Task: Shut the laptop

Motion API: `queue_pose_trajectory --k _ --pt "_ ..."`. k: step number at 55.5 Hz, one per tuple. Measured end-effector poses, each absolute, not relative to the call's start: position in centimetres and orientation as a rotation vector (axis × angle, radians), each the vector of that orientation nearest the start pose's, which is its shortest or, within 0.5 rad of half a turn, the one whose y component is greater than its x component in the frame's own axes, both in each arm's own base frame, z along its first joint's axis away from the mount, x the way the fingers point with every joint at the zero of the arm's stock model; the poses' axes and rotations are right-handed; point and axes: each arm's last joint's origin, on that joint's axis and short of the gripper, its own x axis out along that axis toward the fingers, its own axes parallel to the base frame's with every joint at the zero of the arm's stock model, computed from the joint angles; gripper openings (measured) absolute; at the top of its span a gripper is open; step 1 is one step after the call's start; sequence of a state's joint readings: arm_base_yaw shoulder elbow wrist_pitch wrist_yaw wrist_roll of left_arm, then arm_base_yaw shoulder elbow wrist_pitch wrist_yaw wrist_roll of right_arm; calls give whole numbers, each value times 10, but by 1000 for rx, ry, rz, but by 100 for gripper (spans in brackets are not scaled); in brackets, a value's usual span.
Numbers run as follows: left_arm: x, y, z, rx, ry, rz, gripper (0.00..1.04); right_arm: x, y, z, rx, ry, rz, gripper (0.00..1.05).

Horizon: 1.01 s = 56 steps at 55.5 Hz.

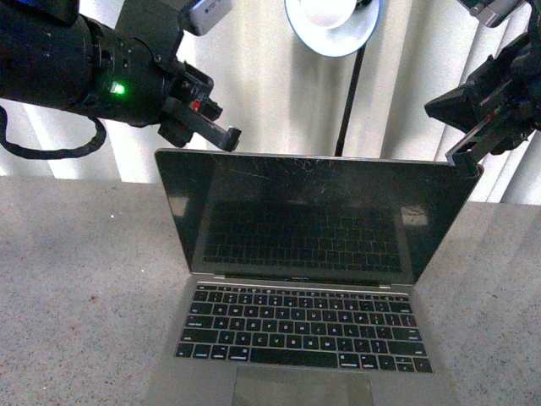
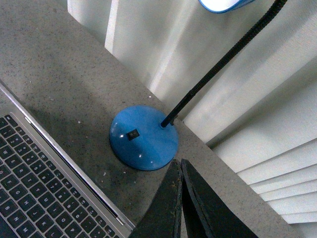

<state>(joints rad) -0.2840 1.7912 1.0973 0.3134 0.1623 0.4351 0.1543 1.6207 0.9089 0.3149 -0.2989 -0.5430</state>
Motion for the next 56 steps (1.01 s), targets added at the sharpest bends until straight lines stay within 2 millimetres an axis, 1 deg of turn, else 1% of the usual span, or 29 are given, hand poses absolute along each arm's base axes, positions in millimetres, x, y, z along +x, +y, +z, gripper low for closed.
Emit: queue_pose_trajectory --k 19,28,56 --pt "377 -115 211 453 302 -537 4 342 64 201 -508 305 597 3" --pt "376 -115 210 456 313 -544 4 342 65 198 -511 311 605 3" --pt "371 -115 203 473 400 -608 4 333 68 186 -530 362 682 3"
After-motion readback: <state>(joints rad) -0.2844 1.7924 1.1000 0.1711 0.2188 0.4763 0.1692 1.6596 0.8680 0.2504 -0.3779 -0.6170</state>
